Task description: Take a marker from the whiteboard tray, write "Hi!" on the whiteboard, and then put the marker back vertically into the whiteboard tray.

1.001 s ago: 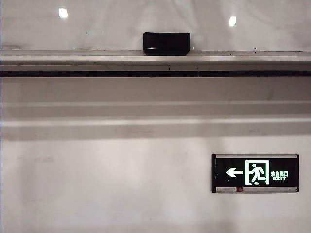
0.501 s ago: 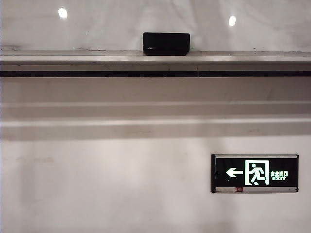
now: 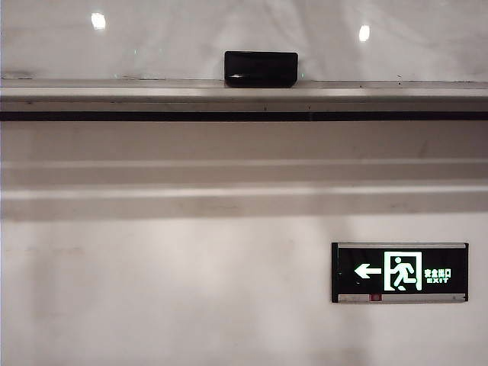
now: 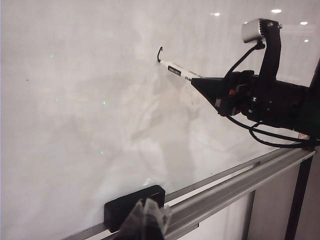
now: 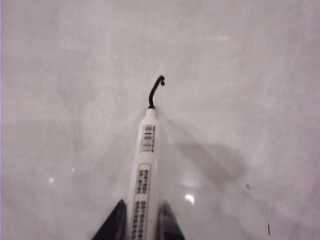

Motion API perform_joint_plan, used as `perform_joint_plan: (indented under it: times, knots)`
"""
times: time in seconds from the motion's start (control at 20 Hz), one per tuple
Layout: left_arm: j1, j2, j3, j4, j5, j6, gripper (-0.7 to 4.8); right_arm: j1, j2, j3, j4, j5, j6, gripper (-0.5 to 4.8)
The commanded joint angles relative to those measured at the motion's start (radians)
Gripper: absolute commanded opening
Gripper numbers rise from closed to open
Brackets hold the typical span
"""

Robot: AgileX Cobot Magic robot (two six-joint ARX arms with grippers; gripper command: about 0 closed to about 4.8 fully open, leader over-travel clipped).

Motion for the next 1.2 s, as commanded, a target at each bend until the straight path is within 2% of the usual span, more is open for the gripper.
perform_joint_plan:
  times: [0.05,0.6,0.9,1.1,1.2]
  knots:
    - [0.0,-0.002,0.005,0.013,0.002,-0.004,-0.06,-0.002,-0.007,0.003,-0.039,0.018,-0.002,-0.01]
    - [0.0,-0.002,0.005,0.013,0.002,-0.004,-0.06,-0.002,-0.008,0.003,-0.185,0.022,0.024,-0.01]
    - [0.0,-0.002,0.005,0.013,0.003,-0.004,-0.06,-0.002,-0.019,0.003,-0.205,0.021,0.024,-0.01]
    - [0.0,-0.002,0.005,0.013,0.095,0.008,-0.06,-0.002,-0.071,0.003,-0.212,0.021,0.023,-0.01]
    - [0.0,-0.002,0.005,0.013,0.111,0.008,-0.06,-0.002,-0.086,0.003,-0.206,0.02,0.019,-0.01]
